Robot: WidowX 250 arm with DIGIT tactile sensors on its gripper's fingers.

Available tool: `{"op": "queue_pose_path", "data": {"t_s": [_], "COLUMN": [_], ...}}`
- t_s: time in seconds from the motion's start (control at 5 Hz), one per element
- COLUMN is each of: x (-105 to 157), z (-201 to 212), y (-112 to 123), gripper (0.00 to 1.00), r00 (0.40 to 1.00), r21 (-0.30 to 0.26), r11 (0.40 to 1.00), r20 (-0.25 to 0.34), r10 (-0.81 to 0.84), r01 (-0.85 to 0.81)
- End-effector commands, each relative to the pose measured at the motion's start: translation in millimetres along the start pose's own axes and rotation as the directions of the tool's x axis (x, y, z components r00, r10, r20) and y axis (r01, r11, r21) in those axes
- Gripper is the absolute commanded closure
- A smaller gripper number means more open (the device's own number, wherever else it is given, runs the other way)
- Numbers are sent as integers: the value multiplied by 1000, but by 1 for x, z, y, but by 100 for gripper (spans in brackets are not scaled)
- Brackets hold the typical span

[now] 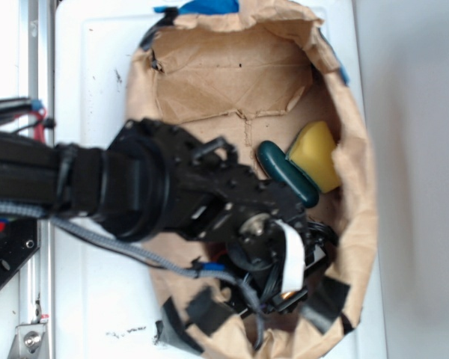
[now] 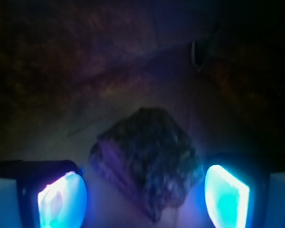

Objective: Grab the rock.

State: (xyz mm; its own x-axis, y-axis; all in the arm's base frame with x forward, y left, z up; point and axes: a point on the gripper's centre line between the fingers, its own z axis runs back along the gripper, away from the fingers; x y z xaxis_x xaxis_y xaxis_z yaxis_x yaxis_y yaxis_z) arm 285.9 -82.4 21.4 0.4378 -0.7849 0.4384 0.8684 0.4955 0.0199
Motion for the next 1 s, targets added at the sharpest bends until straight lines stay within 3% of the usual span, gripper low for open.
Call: {"op": "queue_pose_path", "data": {"t_s": [0.0, 0.2, 0.4, 0.6, 0.8], "x": [4, -1, -21, -29, -29], "z": [0, 21, 65, 110, 146], "y": [-7, 6, 31, 41, 41], "gripper": [100, 100, 100, 100, 100], "r00": [999, 1000, 989, 951, 850], "r21": [-20, -22, -30, 50, 90], "r11": [999, 1000, 988, 953, 857], "r20": [28, -23, -33, -68, -111], "r10": [-45, 6, 147, 302, 514], "r01": [45, -6, -148, -299, -507]}}
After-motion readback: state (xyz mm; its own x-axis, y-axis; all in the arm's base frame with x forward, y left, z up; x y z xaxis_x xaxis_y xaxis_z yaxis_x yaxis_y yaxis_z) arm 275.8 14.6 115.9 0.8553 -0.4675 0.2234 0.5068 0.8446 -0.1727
